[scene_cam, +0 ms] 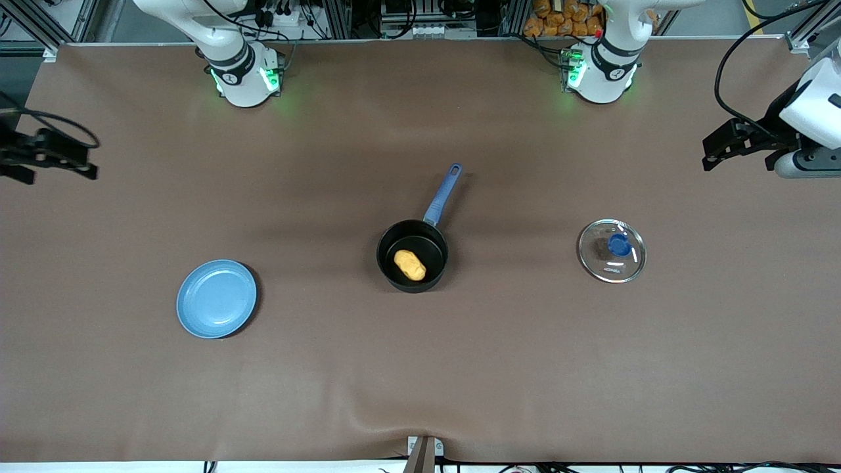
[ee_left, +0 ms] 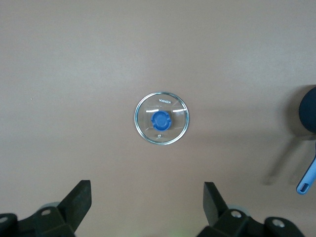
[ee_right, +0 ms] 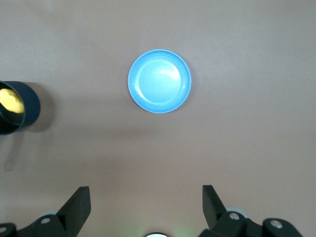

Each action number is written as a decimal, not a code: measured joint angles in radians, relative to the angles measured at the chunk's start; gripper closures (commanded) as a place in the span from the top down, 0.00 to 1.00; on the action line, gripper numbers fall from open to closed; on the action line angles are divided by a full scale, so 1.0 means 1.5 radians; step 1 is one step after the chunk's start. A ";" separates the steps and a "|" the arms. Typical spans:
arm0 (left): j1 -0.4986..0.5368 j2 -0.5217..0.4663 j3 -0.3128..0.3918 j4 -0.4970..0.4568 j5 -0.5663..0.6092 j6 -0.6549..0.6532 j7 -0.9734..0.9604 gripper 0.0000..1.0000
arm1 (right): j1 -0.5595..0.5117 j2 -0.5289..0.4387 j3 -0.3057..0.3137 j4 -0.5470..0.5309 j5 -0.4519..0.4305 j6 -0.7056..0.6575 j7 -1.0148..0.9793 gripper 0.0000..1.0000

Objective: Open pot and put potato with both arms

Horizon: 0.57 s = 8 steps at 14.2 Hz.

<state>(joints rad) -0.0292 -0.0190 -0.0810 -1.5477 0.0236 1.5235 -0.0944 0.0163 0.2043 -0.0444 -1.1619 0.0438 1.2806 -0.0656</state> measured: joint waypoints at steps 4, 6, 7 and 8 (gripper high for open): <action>0.014 -0.005 0.001 -0.015 0.000 -0.002 0.000 1.00 | 0.014 0.022 0.012 -0.007 -0.006 0.030 0.000 1.00; 0.020 -0.009 0.001 -0.020 0.000 -0.002 0.000 1.00 | 0.022 0.029 0.014 -0.007 -0.008 0.032 0.000 1.00; 0.020 -0.011 0.001 -0.021 0.000 -0.002 0.000 1.00 | 0.022 0.030 0.014 -0.008 -0.009 0.032 0.000 1.00; 0.020 -0.013 0.000 -0.022 0.000 -0.002 0.000 1.00 | 0.021 0.030 0.013 -0.007 -0.010 0.032 0.000 1.00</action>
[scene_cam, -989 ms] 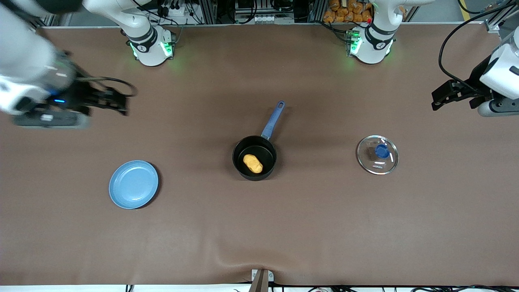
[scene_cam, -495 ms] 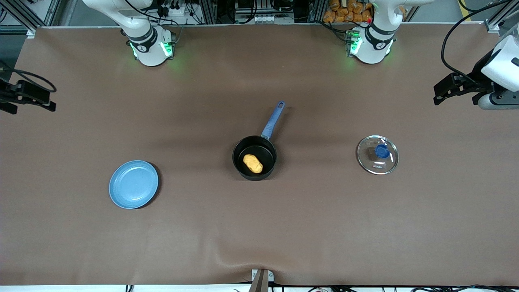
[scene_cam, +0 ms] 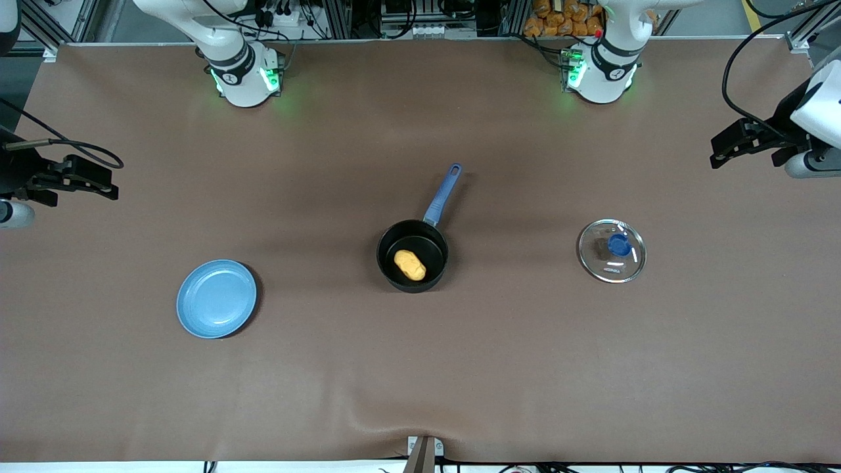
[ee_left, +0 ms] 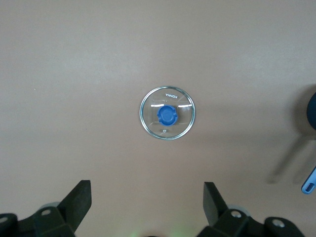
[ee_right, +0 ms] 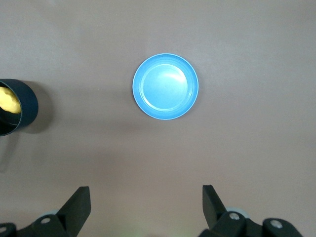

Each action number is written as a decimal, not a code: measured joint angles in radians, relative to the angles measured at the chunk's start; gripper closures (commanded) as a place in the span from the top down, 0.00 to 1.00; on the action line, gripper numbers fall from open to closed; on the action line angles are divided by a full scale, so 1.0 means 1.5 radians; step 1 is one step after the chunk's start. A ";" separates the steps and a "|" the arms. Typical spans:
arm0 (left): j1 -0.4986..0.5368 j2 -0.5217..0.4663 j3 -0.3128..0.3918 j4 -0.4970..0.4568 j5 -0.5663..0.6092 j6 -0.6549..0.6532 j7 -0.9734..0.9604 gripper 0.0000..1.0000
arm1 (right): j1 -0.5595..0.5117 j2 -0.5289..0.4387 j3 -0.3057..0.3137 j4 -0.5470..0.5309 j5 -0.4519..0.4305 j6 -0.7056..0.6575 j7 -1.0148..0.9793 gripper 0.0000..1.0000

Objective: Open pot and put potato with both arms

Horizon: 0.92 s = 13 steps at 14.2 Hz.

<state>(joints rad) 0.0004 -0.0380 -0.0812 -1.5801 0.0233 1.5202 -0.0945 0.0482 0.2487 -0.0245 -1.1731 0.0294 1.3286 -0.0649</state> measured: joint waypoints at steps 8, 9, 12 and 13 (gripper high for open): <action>0.000 -0.002 -0.002 -0.009 0.000 0.000 0.000 1.00 | -0.003 -0.006 -0.001 -0.014 -0.001 0.009 0.000 1.00; 0.000 -0.002 -0.002 -0.010 0.000 0.000 0.000 1.00 | -0.004 -0.019 -0.001 -0.038 -0.001 0.033 0.000 1.00; 0.000 -0.003 -0.003 -0.012 0.000 0.000 0.000 1.00 | -0.005 -0.085 -0.002 -0.147 -0.001 0.106 0.000 1.00; 0.000 -0.003 -0.003 -0.013 0.000 0.000 0.000 1.00 | -0.005 -0.108 -0.002 -0.181 -0.001 0.123 0.000 1.00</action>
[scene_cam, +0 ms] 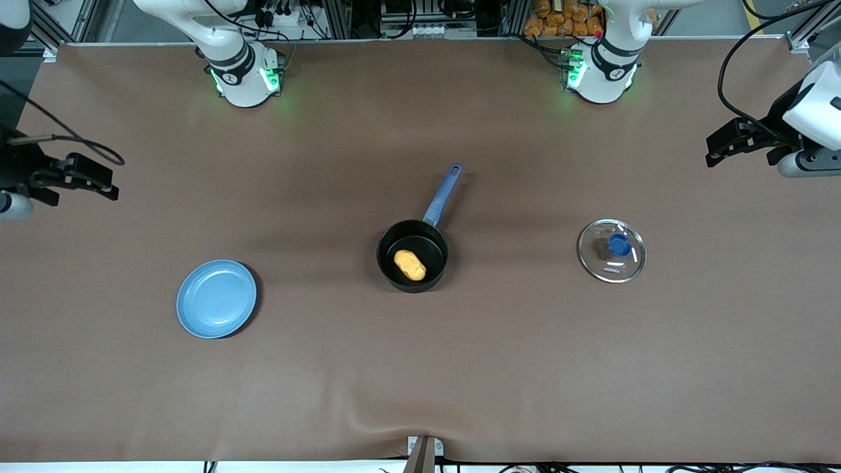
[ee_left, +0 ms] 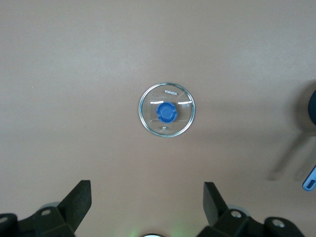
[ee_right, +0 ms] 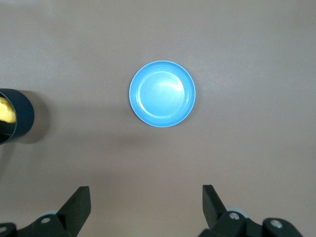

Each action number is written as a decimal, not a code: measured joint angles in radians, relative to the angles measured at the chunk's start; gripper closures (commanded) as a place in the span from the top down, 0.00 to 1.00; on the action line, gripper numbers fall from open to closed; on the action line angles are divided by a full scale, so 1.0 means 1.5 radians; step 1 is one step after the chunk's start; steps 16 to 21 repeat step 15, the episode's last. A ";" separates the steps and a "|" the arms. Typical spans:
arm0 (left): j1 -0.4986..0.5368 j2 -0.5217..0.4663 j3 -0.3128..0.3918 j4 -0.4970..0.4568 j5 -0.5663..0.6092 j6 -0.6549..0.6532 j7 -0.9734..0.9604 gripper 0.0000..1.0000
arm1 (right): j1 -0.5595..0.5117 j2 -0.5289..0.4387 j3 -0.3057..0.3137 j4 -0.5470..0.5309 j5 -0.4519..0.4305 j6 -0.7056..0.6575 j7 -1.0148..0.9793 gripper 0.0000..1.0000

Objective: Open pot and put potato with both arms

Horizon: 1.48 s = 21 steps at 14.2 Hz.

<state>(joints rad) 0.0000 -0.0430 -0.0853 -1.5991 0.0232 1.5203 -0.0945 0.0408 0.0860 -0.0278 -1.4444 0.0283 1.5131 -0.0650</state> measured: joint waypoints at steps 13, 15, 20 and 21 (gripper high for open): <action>0.001 -0.011 -0.004 0.012 0.000 0.002 0.008 1.00 | 0.004 -0.071 0.003 -0.106 0.000 0.052 0.000 1.00; 0.001 -0.012 -0.001 0.020 0.000 0.002 0.008 1.00 | 0.003 -0.071 0.003 -0.106 0.000 0.052 0.000 1.00; 0.001 -0.012 -0.001 0.020 0.000 0.002 0.008 1.00 | 0.003 -0.071 0.003 -0.106 0.000 0.052 0.000 1.00; 0.001 -0.012 -0.001 0.020 0.000 0.002 0.008 1.00 | 0.003 -0.071 0.003 -0.106 0.000 0.052 0.000 1.00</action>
